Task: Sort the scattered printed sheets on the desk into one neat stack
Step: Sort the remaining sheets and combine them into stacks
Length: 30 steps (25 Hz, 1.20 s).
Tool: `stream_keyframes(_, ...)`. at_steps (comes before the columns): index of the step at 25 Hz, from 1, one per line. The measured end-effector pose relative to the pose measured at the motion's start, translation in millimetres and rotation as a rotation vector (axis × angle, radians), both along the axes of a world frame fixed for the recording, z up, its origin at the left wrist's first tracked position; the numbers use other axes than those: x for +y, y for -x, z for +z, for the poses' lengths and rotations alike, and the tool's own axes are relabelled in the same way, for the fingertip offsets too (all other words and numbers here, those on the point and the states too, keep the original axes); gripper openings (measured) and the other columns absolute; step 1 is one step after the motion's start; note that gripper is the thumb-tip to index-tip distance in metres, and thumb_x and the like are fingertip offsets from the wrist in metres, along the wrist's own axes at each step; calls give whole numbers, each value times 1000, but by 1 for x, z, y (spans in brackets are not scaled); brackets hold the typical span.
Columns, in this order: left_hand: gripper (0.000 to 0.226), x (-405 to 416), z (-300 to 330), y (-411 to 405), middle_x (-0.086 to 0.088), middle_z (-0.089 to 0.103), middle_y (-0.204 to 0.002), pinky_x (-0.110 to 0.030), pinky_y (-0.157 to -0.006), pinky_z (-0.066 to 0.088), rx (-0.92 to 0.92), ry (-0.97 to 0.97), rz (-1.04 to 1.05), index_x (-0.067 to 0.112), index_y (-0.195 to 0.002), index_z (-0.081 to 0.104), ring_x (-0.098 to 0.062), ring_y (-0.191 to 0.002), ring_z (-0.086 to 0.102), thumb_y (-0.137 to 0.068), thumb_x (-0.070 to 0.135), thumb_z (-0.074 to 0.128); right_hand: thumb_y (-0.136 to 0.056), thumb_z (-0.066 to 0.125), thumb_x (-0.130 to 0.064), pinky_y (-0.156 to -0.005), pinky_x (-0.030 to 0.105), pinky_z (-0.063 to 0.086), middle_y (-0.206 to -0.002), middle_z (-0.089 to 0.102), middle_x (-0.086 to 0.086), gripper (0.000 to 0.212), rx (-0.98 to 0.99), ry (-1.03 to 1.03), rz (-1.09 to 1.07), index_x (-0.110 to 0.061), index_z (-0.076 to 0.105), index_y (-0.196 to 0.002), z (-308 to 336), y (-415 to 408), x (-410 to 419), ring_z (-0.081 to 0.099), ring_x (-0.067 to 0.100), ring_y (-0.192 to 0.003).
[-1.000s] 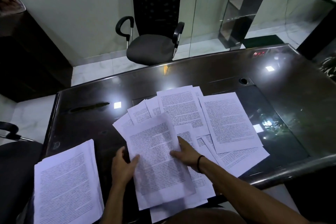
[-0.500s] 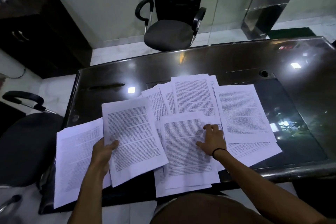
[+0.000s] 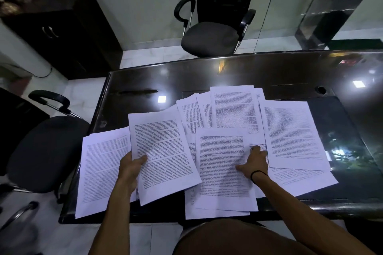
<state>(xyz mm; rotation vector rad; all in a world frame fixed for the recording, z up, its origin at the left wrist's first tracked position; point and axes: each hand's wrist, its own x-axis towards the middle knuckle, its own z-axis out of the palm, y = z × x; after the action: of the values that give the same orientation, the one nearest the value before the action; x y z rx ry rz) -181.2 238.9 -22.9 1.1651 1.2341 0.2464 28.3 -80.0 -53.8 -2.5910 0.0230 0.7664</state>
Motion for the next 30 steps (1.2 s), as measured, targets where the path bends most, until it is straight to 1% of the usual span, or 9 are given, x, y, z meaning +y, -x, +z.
stream_keyframes(3, 40, -2, 7, -3, -9, 69, -119, -42, -91, 53, 1, -20, -18, 11, -134, 62, -29, -101, 66, -95, 1, 66, -73, 85, -22, -75, 29, 47, -117, 65, 16, 63, 2, -86, 8, -6, 51, -124, 1, -2, -4, 63, 30, -97)
stream_keyframes(5, 36, -2, 12, -4, -7, 69, -116, -40, -89, 53, 10, -51, -33, 14, -129, 64, -26, -96, 67, -95, 2, 65, -82, 77, -20, -75, 28, 50, -108, 72, 13, 33, -36, -114, 71, -7, 67, -111, 6, -8, -7, 65, 27, -90)
stream_keyframes(7, 36, 1, 15, -3, -8, 70, -118, -42, -92, 53, 47, -119, -42, 14, -130, 64, -28, -99, 67, -95, 4, 66, -86, 73, -22, -75, 28, 49, -103, 74, 13, 23, -54, -141, 154, -8, 74, -104, 14, -19, -11, 67, 29, -92)
stream_keyframes(13, 39, 9, 39, -13, 1, 63, -120, -52, -103, 48, 181, -320, -178, 22, -136, 59, -30, -113, 61, -98, 24, 66, -93, 67, -17, -93, 46, 56, -109, 74, 6, 24, 119, -567, 41, -9, 70, -116, 47, -51, -10, 70, 25, -99)
stream_keyframes(19, 23, -32, 54, -49, -10, 75, -117, -40, -85, 58, -98, 22, -304, 16, -118, 69, -27, -100, 74, -98, 6, 61, -89, 67, -27, -80, 49, 54, -95, 71, 11, 21, 156, -621, 117, -8, 61, -96, 57, -21, 50, 63, 19, -80)
stream_keyframes(22, 32, -43, 48, -44, -16, 75, -114, -48, -93, 57, -126, 179, -251, 13, -118, 73, -34, -102, 72, -102, 35, 57, -83, 63, -36, -74, 44, 48, -117, 55, 31, 52, 309, -639, 152, 3, 44, -112, 51, 3, 72, 59, 30, -93)
stream_keyframes(24, 48, -45, 39, -34, -11, 76, -114, -47, -93, 56, -122, 259, -233, 19, -120, 73, -32, -106, 71, -102, 55, 47, -92, 58, -30, -78, 40, 45, -134, 44, 29, 56, 359, -590, 226, 4, 34, -130, 47, 16, 78, 55, 40, -112)
stream_keyframes(27, 24, -50, 16, -14, -5, 74, -120, -37, -89, 57, -4, -7, -296, 25, -122, 66, -24, -107, 70, -99, 29, 64, -97, 56, -19, -92, 32, 46, -137, 48, 16, 47, 398, -560, 253, -6, 34, -137, 32, 31, 76, 53, 32, -120)
stream_keyframes(30, 36, -49, 3, 7, -1, 72, -117, -45, -104, 52, 92, -92, -251, 18, -131, 63, -24, -108, 68, -96, 11, 69, -89, 69, -28, -92, 46, 55, -121, 58, 6, 38, 404, -460, 241, -15, 49, -118, 18, 37, 68, 59, 23, -103)
